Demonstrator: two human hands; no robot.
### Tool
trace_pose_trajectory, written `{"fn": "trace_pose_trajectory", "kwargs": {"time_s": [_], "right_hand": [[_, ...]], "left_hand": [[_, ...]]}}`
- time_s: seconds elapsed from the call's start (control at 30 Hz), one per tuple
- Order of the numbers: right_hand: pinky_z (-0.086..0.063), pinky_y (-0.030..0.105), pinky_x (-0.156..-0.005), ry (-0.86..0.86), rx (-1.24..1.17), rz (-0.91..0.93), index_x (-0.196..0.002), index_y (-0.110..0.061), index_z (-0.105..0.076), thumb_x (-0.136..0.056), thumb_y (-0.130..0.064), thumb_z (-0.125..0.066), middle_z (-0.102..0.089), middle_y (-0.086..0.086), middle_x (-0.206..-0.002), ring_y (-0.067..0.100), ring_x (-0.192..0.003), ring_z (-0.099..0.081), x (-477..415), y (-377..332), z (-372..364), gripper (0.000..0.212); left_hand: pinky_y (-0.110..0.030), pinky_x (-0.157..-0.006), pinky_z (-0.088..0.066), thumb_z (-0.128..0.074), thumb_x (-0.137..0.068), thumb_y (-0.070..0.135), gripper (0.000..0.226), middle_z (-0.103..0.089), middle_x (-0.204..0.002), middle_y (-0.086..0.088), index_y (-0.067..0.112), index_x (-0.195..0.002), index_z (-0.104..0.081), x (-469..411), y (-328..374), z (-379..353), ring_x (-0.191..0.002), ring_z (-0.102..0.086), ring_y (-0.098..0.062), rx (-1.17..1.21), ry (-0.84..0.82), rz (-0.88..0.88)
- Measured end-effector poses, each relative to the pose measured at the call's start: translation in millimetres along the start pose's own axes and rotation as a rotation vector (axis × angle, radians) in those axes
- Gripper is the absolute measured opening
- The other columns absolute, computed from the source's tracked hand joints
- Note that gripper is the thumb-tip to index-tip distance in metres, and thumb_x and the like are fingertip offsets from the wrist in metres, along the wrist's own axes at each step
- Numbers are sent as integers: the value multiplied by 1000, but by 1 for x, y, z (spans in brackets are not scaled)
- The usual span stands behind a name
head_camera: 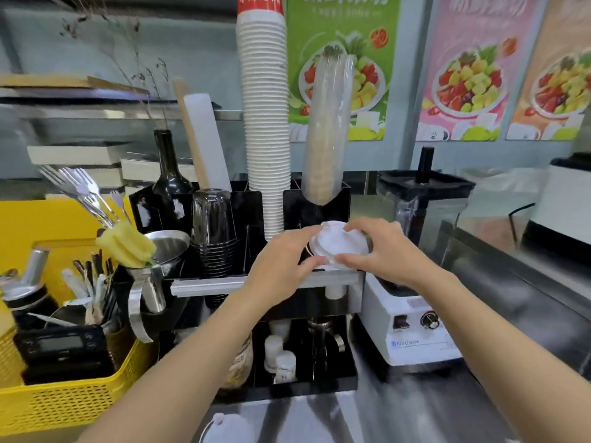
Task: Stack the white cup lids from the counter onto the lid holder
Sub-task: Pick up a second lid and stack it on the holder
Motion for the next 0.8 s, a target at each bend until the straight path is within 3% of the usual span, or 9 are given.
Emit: {"fn": "trace_pose_trajectory", "kwargs": {"time_s": [0.17,0.33,0.43,0.57,0.7,0.8], "right_hand": [[-26,36,-94,-125,55,-39,-118,-22,-51,-77,-45,-64,-55,1,-121,20,-114,-38,-37,15,-5,48],[-27,36,-91,-240,170,-59,-114,-24,-49,-77,-49,-61,-51,-8,-78,22,-98,-36,-58,34,-23,47],[-29,37,-92,-330,211,-53,-110,-29,-48,-74,-54,-60,-62,0,-97,24,-100,-35,-64,43,-36,46],[-25,37,-90,-454,341,1,-109,-28,-44,-74,-54,-60,-63,1,-100,24,-96,-36,-68,42,-56,46],[-22,40,-98,-558,391,-20,-118,-23,-43,-76,-49,-61,-53,-9,-74,23,-90,-47,-72,43,-72,52],[-20,42,-101,-625,440,-48,-125,-23,-40,-79,-43,-61,-47,-13,-69,22,-90,-49,-75,41,-77,54]], "left_hand": [[-38,-96,-42,-58,-86,34,48,-62,-122,0,29,-131,-42,-31,-17,-6,-111,-52,-21,-35,-38,21],[-36,-99,-36,-55,-87,31,44,-66,-109,-3,23,-130,-46,-44,-31,-24,-105,-51,-25,-128,-68,38],[-32,-111,-20,-52,-89,32,44,-65,-109,-5,20,-131,-44,-44,-37,-38,-112,-48,-24,-193,-151,38],[-30,-114,-8,-53,-87,37,43,-61,-120,1,21,-126,-48,-45,-46,-53,-122,-46,-15,-253,-231,-1],[-38,-115,0,-41,-93,33,33,-59,-125,5,19,-122,-51,-47,-52,-73,-130,-35,-11,-393,-385,-68],[-43,-115,-2,-34,-95,28,31,-61,-119,2,18,-114,-56,-50,-54,-81,-125,-39,-14,-459,-449,-76]]}}
Point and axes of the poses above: each hand's wrist, its own x-axis away from the middle knuckle, its own z-axis out of the back of the hand, y = z × x, the point moved 7 cm from there along -x, towards the middle knuckle
